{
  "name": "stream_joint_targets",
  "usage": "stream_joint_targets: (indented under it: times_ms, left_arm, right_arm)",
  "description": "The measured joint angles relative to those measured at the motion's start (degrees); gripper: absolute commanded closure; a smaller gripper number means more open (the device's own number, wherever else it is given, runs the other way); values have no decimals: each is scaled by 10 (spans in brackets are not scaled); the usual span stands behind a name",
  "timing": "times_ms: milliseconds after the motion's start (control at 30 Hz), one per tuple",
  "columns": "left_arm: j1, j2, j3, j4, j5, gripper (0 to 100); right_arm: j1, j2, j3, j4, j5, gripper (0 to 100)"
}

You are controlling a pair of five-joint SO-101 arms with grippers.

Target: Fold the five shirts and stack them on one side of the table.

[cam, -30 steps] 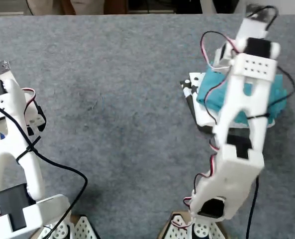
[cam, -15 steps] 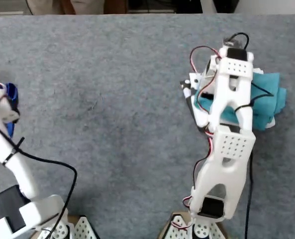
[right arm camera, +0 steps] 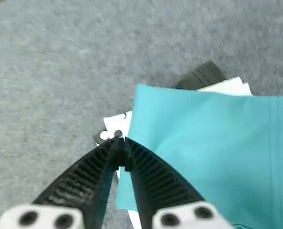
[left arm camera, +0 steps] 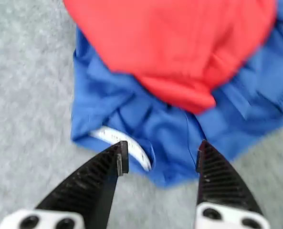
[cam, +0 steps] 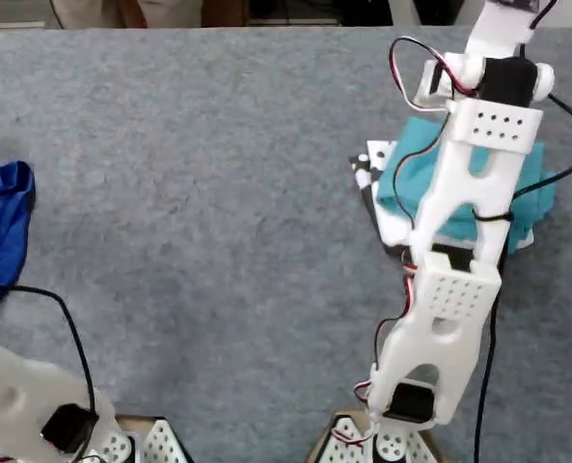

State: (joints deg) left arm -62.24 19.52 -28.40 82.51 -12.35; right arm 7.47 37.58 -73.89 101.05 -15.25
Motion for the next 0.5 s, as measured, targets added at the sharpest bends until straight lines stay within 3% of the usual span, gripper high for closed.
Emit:
stream_joint_targets:
  times_ms: [367, 500]
  left_arm:
    - [3, 375, -444, -11, 44, 758]
    - [12, 474, -562, -16, 44, 822]
  right_arm:
    - [-48, -22, -1, 0, 0, 995]
    - [-50, -22, -1, 0, 0, 995]
